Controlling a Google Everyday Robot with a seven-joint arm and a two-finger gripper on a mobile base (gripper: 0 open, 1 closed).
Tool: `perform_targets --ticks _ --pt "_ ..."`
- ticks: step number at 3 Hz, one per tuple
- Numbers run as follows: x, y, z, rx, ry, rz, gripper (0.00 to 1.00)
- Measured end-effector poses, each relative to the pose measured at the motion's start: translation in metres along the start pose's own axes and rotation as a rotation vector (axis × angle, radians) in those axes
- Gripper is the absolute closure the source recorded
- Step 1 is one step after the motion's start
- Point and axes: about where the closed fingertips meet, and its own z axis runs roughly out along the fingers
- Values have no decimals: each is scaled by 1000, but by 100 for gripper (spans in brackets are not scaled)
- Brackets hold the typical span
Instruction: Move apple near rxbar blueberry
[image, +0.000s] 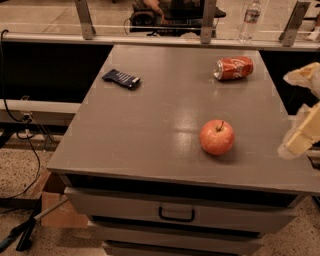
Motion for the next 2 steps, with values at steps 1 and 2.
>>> perform_targets --ticks 1,2 --pt "3 -13 18 -17 -296 -39 0" --pt "-27 -7 13 -30 -519 -94 0"
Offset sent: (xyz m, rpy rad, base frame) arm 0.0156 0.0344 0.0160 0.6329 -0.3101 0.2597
